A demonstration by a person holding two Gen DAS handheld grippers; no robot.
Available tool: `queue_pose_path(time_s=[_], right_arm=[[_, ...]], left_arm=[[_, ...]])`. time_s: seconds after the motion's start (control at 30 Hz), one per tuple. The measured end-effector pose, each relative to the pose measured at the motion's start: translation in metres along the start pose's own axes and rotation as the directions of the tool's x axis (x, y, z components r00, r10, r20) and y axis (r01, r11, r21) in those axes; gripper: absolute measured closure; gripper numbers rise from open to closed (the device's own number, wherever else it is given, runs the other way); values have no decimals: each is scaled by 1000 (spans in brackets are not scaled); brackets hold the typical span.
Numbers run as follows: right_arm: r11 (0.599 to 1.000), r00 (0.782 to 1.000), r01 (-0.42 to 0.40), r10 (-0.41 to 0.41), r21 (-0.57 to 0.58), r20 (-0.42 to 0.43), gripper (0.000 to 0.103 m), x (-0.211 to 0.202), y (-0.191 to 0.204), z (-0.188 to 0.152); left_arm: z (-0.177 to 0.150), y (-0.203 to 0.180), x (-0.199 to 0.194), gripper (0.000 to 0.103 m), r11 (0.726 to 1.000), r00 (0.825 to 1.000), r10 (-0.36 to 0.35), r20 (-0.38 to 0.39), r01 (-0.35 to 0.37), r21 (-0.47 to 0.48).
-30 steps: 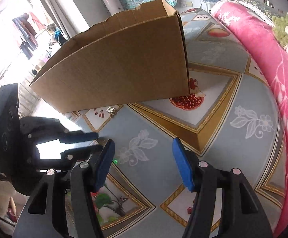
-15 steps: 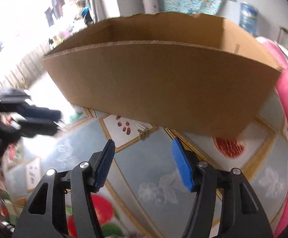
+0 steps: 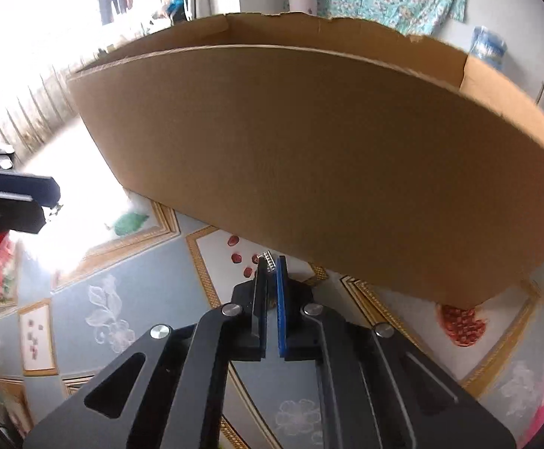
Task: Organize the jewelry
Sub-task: 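Close the right tool on a gold piece while the left tool holds the earring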
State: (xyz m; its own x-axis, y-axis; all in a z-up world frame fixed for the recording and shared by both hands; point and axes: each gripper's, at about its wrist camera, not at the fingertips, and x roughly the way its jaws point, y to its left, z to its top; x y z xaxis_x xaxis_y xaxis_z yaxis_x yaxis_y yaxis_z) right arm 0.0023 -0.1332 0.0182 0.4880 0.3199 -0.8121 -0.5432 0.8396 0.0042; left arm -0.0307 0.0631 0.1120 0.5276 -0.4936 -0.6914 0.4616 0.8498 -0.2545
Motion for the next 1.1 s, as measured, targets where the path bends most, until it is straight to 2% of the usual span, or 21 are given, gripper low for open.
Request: queue_pose_path(time_s=[0.07,0.13,0.3,0.33,0.43,0.53,0.6,0.63,0.67,0.7,0.77,0.9,0.93,0.97,1.0,1.1], right_arm=[[999,999,-34,34,19,-6,101,-3,1,-2],[1000,1000,-10,9,25,19,101,-12,0,-4],[995,997,-40,33,86,74,101,-39,-13,3],[995,996,-66,61,81,63,101,-40,-15,4],[997,997,-38,34,65,64,101,-42,-14,-1],[992,995,-96,94,80,37,101,-38,-18,-4],[996,997,-79,78,48,21,100,-31,-12,-6],[995,996,-87,86,41,12,98,-30,-12,-10],[996,997,-79,79,35,6,88,-28,-12,-11],[997,998,-68,68,18,10,73,-26,-11,-12],[997,997,-76,76,-11,18,68,-24,-12,-14],[996,997,-80,81,-39,15,70,-17,-17,-21],[996,997,-79,79,-45,12,75,-16,-17,-20],[996,997,-75,76,-51,12,87,-15,-17,-20],[995,997,-80,80,-54,5,90,-15,-16,-20],[994,998,-66,66,-86,-10,90,-14,-13,-18]], left_arm=[[0,-2,0,87,1000,1000,-3,-1,3,5],[0,-4,-1,87,1000,1000,-5,-1,5,13],[4,-2,-5,87,1000,1000,-18,10,18,11],[5,-3,-6,87,1000,1000,-18,13,18,12],[7,-3,-7,87,1000,1000,-22,20,22,12],[7,-3,-8,87,1000,999,-26,22,26,9],[7,-3,-7,87,999,999,-32,18,32,12],[7,-3,-7,87,999,999,-34,18,34,14],[7,-3,-7,87,999,999,-39,16,39,15],[6,-3,-7,87,999,999,-40,17,40,16],[5,-3,-6,87,999,999,-43,14,42,14],[3,-2,-4,87,999,999,-47,12,47,3],[2,0,-4,87,999,999,-48,9,49,0],[2,0,-3,87,999,999,-48,8,48,-2],[2,1,-4,87,999,999,-45,9,45,-7],[3,2,-4,87,999,999,-49,13,49,-19]])
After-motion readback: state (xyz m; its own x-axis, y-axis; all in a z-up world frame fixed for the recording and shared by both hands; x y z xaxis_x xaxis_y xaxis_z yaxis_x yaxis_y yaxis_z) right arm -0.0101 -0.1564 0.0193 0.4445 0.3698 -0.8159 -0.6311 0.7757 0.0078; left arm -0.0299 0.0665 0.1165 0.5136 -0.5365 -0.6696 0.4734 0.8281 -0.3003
